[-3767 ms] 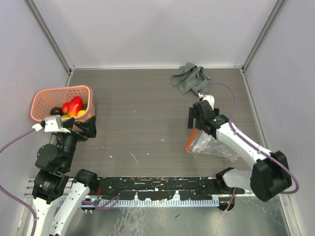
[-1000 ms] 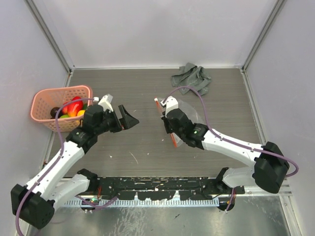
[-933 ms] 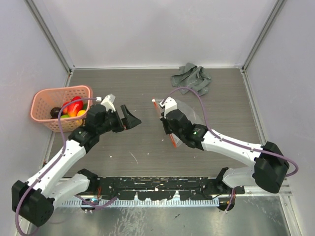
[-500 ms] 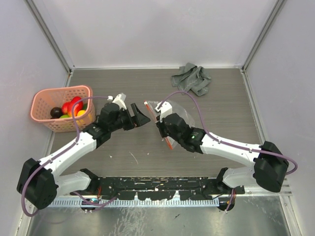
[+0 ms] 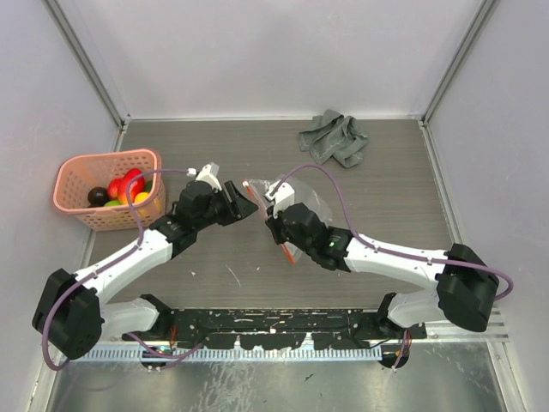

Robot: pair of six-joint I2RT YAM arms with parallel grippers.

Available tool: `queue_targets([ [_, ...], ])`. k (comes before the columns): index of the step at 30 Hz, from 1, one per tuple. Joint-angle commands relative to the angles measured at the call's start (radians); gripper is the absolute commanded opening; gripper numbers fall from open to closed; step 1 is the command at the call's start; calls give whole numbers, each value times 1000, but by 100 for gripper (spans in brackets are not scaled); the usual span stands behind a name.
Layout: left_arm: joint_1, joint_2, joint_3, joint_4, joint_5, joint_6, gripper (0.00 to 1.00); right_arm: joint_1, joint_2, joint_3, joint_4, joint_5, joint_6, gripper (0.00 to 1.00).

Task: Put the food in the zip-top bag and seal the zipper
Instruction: Pick up the zipper food storage bag at the corner of the board.

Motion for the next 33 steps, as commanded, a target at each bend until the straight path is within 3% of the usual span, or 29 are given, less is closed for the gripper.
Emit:
queue_targets([
  [1, -4, -1, -20, 71, -28, 1, 49, 10, 5, 3, 96, 2, 23, 1],
  [18, -12, 38, -30, 99, -28, -1, 45, 31, 36, 13, 129, 11, 38, 1],
  [24, -26, 55, -41, 124, -34, -5, 30, 32, 31, 22, 112, 23, 33, 0],
  [29, -36, 56, -36, 125, -28, -4, 0, 35, 23, 26, 84, 88, 42, 1],
  [33, -46, 15, -37, 100, -49, -22, 0, 49, 20, 33, 47, 181, 44, 3],
])
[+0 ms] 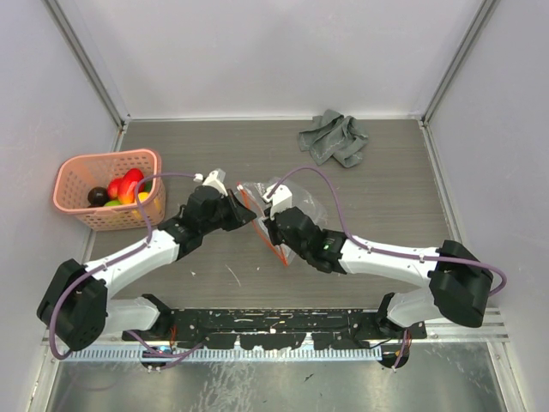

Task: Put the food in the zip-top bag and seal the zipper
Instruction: Pick up the zipper food storage bag at the corner of the board, then open the zipper of the food storage bag.

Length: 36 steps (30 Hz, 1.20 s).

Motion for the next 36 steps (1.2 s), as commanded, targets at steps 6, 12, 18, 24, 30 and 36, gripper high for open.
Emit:
queue_targets([
  [6, -26, -105, 24, -35, -72, -23, 0, 43, -22, 46, -22, 205, -2, 17],
  [12, -32, -136, 31, -78, -81, -43, 0, 67, 8, 69, -21, 215, -9, 35],
  [18, -36, -156, 36, -94, -81, -46, 0, 80, 45, 86, -1, 205, -12, 41],
  [24, -39, -176, 41, -120, -89, -43, 0, 89, 92, 107, -7, 249, -16, 44],
  [30, -41, -185, 61, -183, -98, -24, 0, 93, 104, 137, -46, 374, -28, 41],
  [36, -41, -195, 89, -289, -125, 15, 0, 93, 44, 138, -21, 470, -109, 22],
])
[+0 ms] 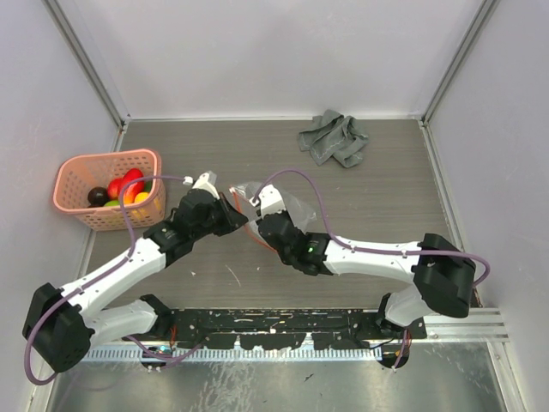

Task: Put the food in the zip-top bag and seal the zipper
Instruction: Open the zipper of the food storage bag.

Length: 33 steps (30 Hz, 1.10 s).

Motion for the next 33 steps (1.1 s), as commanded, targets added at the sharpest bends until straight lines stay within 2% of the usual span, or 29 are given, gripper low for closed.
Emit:
queue_targets([
  [1, -2, -35, 65, -79, -37, 52, 0, 5, -77, 51, 46, 131, -73, 18],
  [5, -4, -29, 104, -155, -51, 91, 0, 4, -98, 56, 60, 181, -128, 9],
  [14, -4, -25, 194, -298, -134, 170, 0, -24, -148, 77, 74, 245, -224, 1],
  [20, -3, -22, 219, -265, -84, 175, 1, -90, -183, 77, 56, 169, -198, 1],
  [27, -3, 30, 271, -207, -38, 150, 16, -102, -179, 82, 75, 99, -236, 1],
  [31, -4, 59, 306, -205, -34, 142, 31, -117, -165, 83, 81, 88, -243, 1],
  [33, -3, 62, 317, -206, -38, 138, 43, -124, -157, 87, 80, 88, -249, 1],
])
